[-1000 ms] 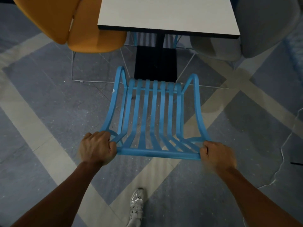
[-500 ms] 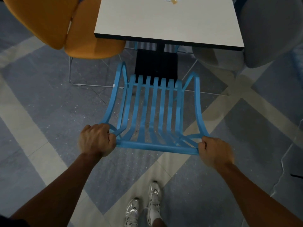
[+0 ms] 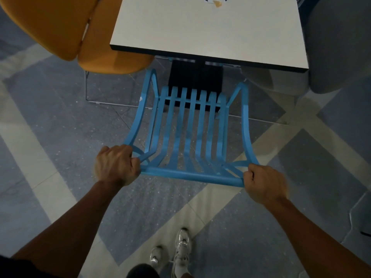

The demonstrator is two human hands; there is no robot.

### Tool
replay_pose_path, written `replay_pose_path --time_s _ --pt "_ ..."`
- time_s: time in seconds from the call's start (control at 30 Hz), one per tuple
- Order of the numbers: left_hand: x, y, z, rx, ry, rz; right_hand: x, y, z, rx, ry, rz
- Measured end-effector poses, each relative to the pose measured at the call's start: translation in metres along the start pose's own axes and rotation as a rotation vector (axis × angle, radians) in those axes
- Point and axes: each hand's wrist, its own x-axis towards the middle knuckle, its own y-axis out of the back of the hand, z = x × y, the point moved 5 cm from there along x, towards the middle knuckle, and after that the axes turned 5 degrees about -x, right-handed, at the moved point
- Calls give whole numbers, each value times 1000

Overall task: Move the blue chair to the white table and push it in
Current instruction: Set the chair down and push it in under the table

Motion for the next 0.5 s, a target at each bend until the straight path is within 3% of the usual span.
replay_pose_path --time_s 0.5 --pt "7 1 9 0 -30 -11 10 -1 10 19 -38 2"
